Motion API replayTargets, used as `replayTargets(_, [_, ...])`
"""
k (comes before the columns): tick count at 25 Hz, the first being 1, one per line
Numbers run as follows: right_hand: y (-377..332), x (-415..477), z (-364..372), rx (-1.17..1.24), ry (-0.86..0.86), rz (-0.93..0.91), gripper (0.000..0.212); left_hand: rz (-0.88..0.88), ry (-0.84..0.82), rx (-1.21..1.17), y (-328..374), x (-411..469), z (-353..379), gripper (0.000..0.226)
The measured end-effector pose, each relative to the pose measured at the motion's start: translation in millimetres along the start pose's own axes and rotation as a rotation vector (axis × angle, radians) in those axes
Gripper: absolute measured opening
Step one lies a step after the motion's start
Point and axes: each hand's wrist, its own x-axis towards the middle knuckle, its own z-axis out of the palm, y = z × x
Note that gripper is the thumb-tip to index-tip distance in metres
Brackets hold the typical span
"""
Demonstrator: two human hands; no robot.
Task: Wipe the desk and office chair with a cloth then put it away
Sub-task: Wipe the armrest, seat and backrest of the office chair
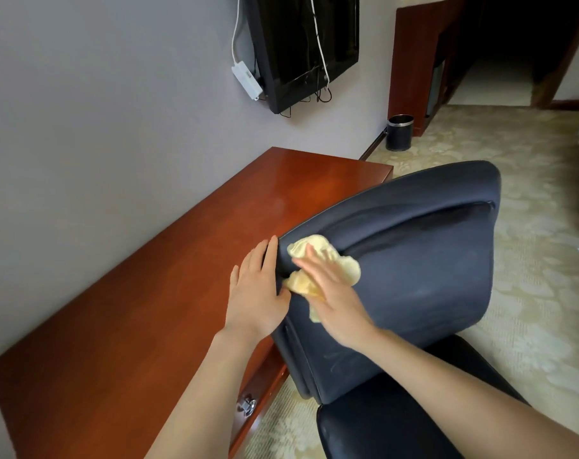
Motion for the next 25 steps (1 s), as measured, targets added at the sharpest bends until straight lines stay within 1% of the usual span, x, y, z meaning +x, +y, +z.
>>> replayTargets(3, [-2, -21, 7, -0.212, -0.183, -0.074, 0.067, -0.024, 0.036, 0.038, -2, -26, 2, 0.086])
replayTargets(5, [-6, -29, 9, -0.32, -0.277, -0.095, 0.07, -0.062, 0.042, 0.073, -2, -43, 0, 0.088])
replayTargets(7, [-13, -38, 11, -0.359, -0.345, -0.11, 0.071, -0.102, 0.043, 0.109, -4, -62, -5, 0.089])
replayTargets(10, [-25, -53, 16, -0.326, -0.406, -0.135, 0.07, -0.174, 0.044, 0.139, -1, -97, -11, 0.09])
replayTargets(14, [-41, -65, 6, -0.299, -0.53, -0.213, 0.071, -0.278, 0.065, 0.122, 13, -138, -17, 0.093])
replayTargets(18, [-52, -69, -8, -0.239, -0.651, -0.307, 0.065, -0.395, 0.149, 0.073, 33, -179, -17, 0.096])
replayTargets(23, [-58, -73, -29, -0.02, -0.648, -0.209, 0.061, -0.567, 0.2, 0.091, 65, -230, -11, 0.094])
replayTargets(25, [-66, -63, -36, 0.079, -0.594, -0.154, 0.055, -0.625, 0.2, 0.089, 77, -252, -10, 0.091])
